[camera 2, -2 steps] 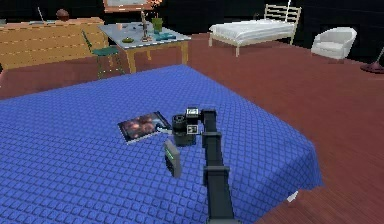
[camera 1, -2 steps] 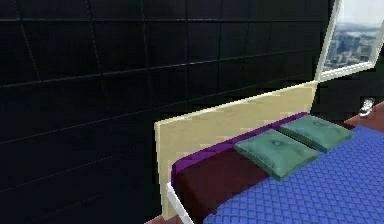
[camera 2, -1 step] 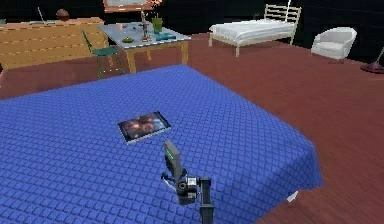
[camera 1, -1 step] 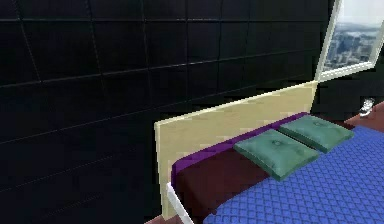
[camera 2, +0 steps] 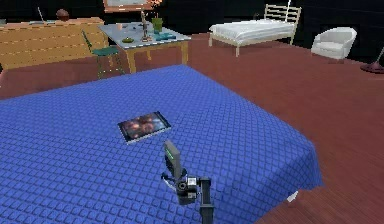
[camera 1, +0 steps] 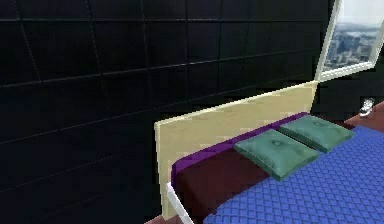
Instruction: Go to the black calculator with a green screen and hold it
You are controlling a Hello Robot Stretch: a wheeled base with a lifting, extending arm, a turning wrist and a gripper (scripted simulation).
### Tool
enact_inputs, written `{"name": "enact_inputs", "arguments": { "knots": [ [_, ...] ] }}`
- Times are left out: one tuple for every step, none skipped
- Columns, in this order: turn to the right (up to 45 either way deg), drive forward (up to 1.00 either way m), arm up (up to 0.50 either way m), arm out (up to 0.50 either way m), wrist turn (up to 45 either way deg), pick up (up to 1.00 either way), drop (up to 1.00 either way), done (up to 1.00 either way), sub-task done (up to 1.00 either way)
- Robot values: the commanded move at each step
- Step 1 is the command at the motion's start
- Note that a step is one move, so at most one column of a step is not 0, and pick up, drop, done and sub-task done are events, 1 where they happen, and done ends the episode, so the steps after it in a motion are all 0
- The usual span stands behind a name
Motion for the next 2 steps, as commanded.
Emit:
{"name": "enact_inputs", "arguments": {
  "knots": [
    [0.0,0.00,0.10,0.00,0.0,0.00,0.00,0.00,0.00],
    [0.0,0.00,0.00,0.00,0.0,0.00,0.00,1.00,0.00]
  ]
}}
